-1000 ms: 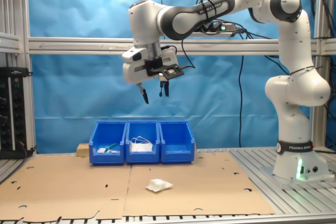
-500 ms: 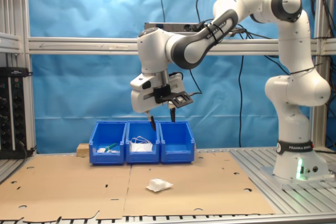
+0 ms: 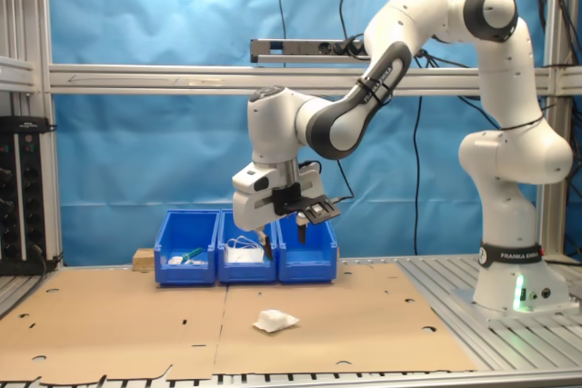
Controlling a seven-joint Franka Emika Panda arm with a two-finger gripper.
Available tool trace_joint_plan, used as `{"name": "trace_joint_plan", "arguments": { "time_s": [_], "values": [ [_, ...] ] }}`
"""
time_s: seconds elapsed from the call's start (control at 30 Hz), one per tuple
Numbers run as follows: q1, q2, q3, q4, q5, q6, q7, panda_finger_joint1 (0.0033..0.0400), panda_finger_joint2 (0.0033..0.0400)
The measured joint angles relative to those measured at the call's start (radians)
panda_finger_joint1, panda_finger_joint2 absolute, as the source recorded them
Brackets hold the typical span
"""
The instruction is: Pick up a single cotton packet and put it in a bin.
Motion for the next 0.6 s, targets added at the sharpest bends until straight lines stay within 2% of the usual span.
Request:
{"name": "trace_joint_plan", "arguments": {
  "time_s": [0.6],
  "values": [
    [-0.002,0.174,0.000,-0.009,0.000,0.249,0.000,0.0400,0.0400]
  ]
}}
